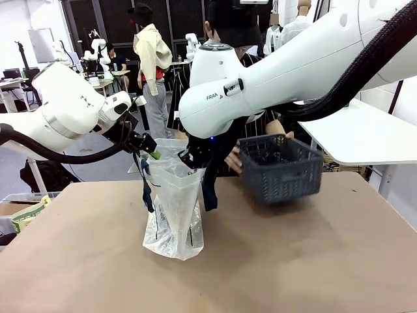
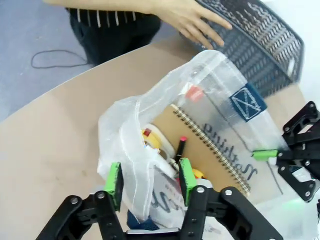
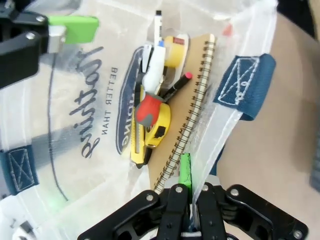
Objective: Transfer purchased items from the store into the shopping bag.
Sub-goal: Move the Reusable shopping bag to the right side of the table.
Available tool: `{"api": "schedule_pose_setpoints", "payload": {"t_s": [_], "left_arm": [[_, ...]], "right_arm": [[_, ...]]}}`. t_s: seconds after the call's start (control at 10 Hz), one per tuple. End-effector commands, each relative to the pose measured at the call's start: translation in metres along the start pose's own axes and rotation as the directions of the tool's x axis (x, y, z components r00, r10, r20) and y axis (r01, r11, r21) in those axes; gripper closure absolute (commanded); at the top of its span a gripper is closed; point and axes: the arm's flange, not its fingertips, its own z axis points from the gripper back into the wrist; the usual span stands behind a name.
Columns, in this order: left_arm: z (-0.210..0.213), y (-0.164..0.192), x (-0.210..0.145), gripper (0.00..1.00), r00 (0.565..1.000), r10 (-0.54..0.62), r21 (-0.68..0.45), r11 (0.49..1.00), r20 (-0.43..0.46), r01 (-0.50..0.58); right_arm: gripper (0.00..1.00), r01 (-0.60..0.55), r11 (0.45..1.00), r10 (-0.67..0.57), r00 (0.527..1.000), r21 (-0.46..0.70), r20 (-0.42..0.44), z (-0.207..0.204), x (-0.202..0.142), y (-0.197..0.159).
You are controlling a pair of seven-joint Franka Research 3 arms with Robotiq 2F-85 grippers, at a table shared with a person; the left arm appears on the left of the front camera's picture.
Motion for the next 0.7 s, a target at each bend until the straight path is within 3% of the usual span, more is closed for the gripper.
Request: {"api": "schedule_pose_setpoints", "payload": {"t_s": [0.0,0.6], "left_arm": [[-0.005,0.007,-0.016,0.09,0.998,-0.019,-0.096,0.995,0.065,0.025],[-0.008,0.011,-0.032,0.09,0.981,0.089,-0.327,0.945,0.17,-0.029]], "right_arm": [[1.0,-0.045,0.999,0.046,0.998,-0.026,0.041,-0.005,0.006,0.011],[1.0,-0.094,0.994,0.096,0.993,-0.048,0.063,-0.011,0.015,0.037]]}}
